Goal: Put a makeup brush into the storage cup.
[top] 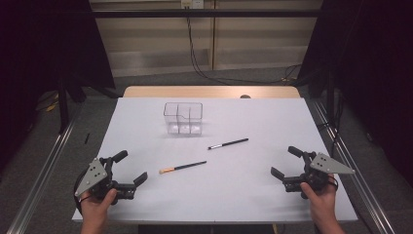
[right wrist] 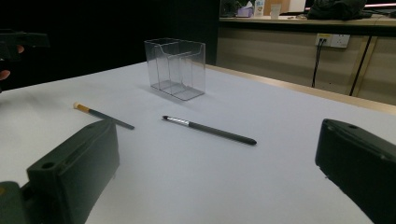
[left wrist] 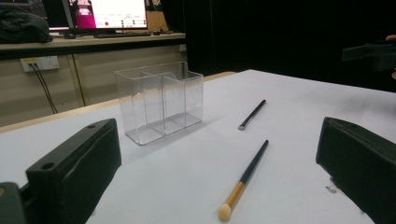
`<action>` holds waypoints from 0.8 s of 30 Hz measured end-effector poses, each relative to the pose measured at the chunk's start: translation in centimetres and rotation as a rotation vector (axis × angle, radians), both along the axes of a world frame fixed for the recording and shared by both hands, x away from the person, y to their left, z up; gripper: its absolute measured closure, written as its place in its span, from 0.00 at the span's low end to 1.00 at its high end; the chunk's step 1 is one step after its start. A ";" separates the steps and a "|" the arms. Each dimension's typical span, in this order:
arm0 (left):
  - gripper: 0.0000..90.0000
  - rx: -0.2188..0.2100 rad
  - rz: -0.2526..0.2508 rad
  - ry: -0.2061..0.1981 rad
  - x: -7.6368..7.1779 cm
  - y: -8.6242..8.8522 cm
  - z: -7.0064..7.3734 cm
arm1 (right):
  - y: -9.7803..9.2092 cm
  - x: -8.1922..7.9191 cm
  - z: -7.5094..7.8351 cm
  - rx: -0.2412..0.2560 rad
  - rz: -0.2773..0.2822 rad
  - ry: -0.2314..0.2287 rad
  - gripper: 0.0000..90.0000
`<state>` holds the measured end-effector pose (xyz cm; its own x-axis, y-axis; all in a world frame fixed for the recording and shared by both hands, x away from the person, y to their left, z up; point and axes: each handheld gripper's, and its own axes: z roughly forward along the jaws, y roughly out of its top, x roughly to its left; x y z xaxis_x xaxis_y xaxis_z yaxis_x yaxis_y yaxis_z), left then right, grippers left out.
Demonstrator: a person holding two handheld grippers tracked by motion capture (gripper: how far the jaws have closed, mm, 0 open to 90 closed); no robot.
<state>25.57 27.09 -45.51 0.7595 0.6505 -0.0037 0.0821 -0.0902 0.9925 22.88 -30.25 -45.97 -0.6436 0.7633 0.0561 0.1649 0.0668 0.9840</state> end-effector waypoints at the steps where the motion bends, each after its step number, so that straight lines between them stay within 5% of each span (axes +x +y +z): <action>1: 0.00 -0.001 -0.001 0.001 0.0 0.0 0.0 | 0.0 0.0 0.0 -0.001 0.001 0.000 0.00; 24: 0.00 -0.034 -0.010 -0.006 1.3 -0.9 0.7 | -0.2 0.1 0.0 0.004 0.000 0.003 0.00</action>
<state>26.87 26.20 -44.80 0.7659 0.6426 -0.0208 0.0753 -0.0575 0.9955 22.99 -30.49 -46.01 -0.6436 0.7629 0.0611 0.1675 0.0625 0.9839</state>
